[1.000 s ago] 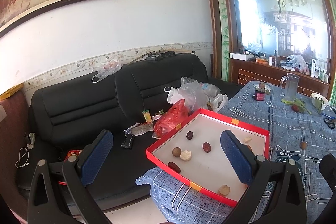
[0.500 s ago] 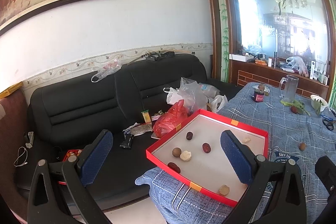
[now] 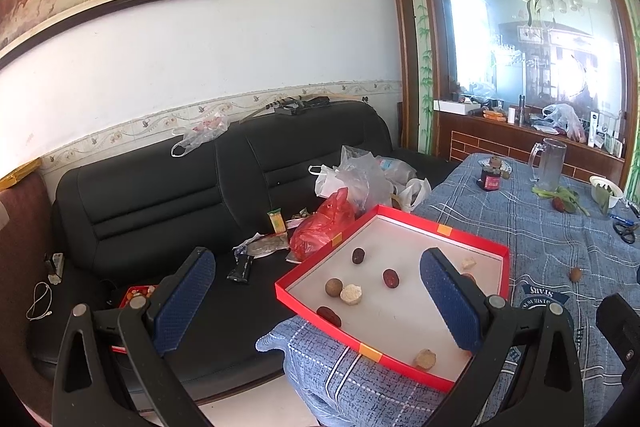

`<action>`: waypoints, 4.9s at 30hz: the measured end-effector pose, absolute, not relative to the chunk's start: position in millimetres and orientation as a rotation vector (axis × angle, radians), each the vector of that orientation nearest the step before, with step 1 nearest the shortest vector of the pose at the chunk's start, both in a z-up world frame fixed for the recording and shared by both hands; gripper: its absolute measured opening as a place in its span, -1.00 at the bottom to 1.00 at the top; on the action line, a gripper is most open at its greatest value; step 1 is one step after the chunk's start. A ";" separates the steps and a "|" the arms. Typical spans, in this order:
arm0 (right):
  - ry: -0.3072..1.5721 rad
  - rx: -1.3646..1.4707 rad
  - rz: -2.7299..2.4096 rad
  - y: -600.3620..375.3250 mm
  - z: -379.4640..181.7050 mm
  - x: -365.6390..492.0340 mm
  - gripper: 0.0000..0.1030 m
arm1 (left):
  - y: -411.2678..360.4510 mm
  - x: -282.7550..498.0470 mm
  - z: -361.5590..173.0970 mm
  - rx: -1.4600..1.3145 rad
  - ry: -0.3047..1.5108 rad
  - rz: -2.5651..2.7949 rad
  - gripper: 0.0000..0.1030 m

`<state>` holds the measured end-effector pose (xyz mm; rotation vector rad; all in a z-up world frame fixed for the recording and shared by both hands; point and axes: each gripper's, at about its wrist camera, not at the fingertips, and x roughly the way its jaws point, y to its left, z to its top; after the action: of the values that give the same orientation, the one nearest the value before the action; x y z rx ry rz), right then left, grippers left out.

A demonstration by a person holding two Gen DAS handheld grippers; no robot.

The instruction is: Organize fruits

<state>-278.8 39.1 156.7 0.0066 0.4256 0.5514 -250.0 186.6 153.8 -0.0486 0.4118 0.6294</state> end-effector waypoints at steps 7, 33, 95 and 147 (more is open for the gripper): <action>0.423 0.004 0.544 39.8 155.8 -279.8 0.95 | 188.1 -249.5 152.6 -0.048 0.416 0.629 0.99; 0.437 -0.031 0.503 68.0 159.0 -255.6 0.95 | 216.4 -228.2 145.5 -0.045 0.429 0.616 0.99; 0.638 0.077 0.455 48.0 103.2 -169.3 0.96 | 195.5 -150.9 83.5 0.036 0.693 0.459 0.99; 0.545 -0.059 0.455 95.7 120.8 -194.0 0.96 | 234.2 -173.1 107.9 -0.050 0.574 0.444 0.99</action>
<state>-194.0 95.7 120.8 -0.0590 0.5450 0.4550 -173.1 234.2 107.9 -0.0500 0.5737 0.4440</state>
